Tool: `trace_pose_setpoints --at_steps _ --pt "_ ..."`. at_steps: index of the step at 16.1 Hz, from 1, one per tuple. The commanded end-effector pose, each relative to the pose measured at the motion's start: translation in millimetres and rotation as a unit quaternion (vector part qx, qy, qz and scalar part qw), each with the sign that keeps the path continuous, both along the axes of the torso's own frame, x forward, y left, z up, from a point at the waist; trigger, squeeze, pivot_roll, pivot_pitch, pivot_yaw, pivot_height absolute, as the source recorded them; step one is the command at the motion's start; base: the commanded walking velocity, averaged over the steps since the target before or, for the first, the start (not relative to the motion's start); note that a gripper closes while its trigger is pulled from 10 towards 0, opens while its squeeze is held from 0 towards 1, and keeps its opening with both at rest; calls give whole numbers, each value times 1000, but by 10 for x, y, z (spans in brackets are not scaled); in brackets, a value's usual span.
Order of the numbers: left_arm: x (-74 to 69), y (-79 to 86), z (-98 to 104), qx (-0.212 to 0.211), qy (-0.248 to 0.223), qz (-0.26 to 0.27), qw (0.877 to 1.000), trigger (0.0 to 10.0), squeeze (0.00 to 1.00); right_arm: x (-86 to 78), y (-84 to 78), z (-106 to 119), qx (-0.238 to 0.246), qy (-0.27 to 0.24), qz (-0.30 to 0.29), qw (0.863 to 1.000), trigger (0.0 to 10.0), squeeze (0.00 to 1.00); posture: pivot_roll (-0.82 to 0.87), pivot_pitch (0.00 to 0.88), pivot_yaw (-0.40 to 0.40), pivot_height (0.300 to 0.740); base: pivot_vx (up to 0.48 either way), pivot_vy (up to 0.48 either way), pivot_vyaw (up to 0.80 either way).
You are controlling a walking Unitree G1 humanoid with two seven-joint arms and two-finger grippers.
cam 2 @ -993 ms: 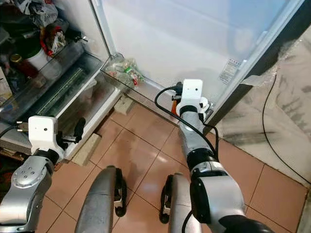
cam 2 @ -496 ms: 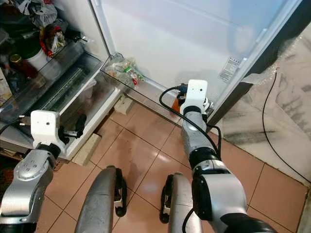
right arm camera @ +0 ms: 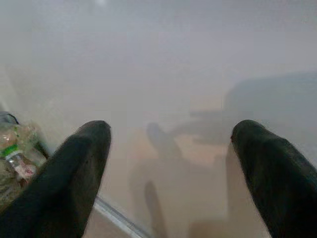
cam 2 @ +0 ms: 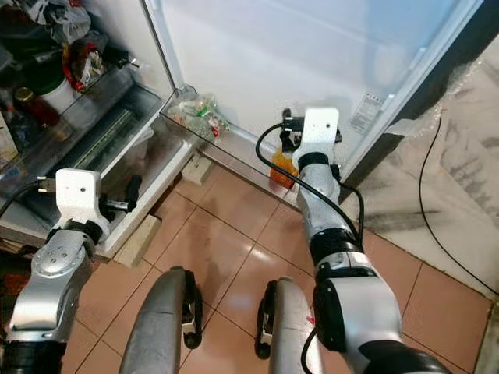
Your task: Restocking fridge
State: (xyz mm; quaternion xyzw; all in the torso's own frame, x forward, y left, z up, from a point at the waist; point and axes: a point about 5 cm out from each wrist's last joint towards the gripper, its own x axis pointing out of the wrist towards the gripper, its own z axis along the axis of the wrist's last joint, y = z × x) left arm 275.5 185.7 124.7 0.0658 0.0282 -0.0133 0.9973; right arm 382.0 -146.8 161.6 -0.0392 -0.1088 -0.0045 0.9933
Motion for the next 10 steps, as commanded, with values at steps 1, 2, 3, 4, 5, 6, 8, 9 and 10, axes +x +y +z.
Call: trace_pose_setpoints --at_steps 1,2,3,4,5,6,8,9,10 --pt "-15 21 -74 1 10 12 1000 10000 0 -19 5 -13 -3 -2 10 1000 10000 1000 193 205 -22 666 0 0 0" --pt "-1 7 -72 0 9 12 1000 10000 0 -10 2 1 8 -2 13 1000 10000 1000 185 200 -28 666 0 0 0" --pt "13 -5 -74 -2 7 11 1000 10000 0 1 5 18 17 0 17 1000 10000 1000 178 197 -31 666 0 0 0" --pt "23 -17 -79 -4 6 11 1000 10000 0 6 6 37 18 -1 19 1000 10000 1000 168 187 -35 666 0 0 0" --pt "27 -26 -81 -6 5 11 1000 10000 0 4 13 52 16 -4 21 1000 10000 1000 164 184 -35 666 0 0 0" --pt "37 -39 -90 -6 4 11 1000 10000 0 -9 23 63 9 -11 27 1000 10000 1000 156 179 -36 666 0 0 0" --pt "67 -50 -89 -7 0 13 1000 10000 0 -44 28 64 9 -17 37 999 10000 1000 141 171 -37 666 0 0 0" --pt "71 -51 -86 -8 -3 13 1000 10000 0 -52 27 70 10 -19 37 999 10000 1000 137 172 -37 666 0 0 0" --pt "73 -55 -80 -11 -6 15 1000 10000 0 -71 35 83 0 -26 43 999 10000 1000 133 169 -38 666 0 0 0"
